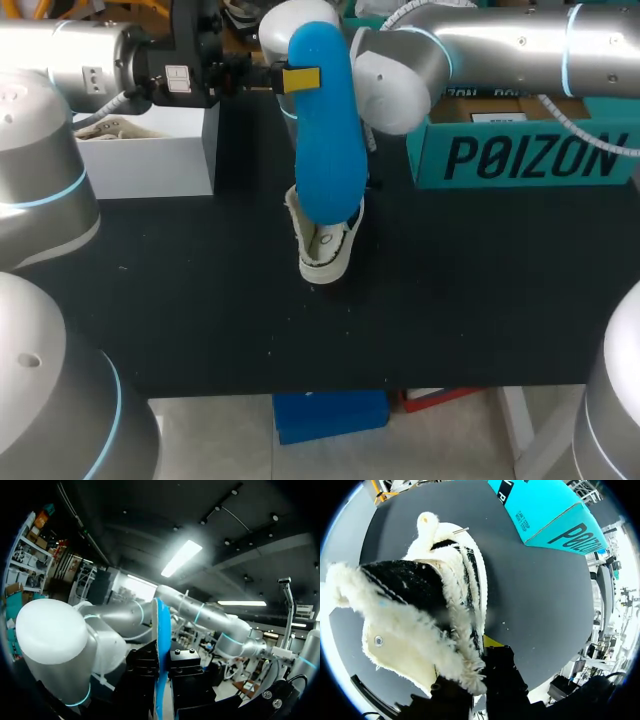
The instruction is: Take the shoe out of the shoebox, open the shoe tongue, remove and reinsert the insole, then place the shoe into the shoebox
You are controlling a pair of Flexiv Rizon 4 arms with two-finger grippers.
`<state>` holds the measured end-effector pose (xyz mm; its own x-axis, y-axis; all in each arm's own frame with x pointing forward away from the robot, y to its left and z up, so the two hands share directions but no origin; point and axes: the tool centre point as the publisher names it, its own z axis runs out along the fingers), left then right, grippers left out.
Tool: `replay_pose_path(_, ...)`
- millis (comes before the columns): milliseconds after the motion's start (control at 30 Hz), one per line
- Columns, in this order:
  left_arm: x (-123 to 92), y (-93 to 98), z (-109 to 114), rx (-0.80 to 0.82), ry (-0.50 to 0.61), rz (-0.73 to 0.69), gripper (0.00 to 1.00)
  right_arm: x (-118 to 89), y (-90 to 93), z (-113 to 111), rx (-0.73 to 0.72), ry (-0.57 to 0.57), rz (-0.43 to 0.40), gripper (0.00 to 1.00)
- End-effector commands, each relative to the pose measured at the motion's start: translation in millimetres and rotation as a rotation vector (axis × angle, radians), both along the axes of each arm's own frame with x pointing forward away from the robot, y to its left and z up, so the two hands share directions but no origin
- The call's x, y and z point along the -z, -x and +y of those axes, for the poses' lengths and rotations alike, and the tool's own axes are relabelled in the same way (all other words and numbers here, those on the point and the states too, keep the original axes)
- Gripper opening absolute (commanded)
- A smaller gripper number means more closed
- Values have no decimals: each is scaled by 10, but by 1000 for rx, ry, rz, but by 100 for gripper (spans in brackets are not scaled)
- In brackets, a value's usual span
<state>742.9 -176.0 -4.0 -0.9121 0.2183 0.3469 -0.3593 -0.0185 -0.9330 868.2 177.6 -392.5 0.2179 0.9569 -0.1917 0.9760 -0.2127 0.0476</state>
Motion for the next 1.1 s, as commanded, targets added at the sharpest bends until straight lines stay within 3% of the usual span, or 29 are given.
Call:
replay_pose_path(33, 12, 8, -12, -4, 1, -2, 0, 117, 30, 31, -29, 9, -19, 0)
replay_pose_path(300, 12, 8, -12, -4, 1, -2, 0, 199, 86, -16, -39, 14, -28, 0)
replay_pose_path(333, 12, 8, -12, -4, 1, -2, 0, 196, 89, -23, -37, 12, -30, 24)
replay_pose_path(367, 12, 8, -12, -4, 1, -2, 0, 190, 91, -29, -34, 12, -30, 93)
replay_pose_path(400, 12, 8, -12, -4, 1, -2, 0, 178, 92, -42, -27, 15, -32, 100)
replay_pose_path(600, 12, 8, -12, -4, 1, -2, 0, -3, 82, -82, 3, -61, -27, 100)
replay_pose_path(1100, 12, 8, -12, -4, 1, -2, 0, -654, 171, -166, -13, -455, -102, 100)
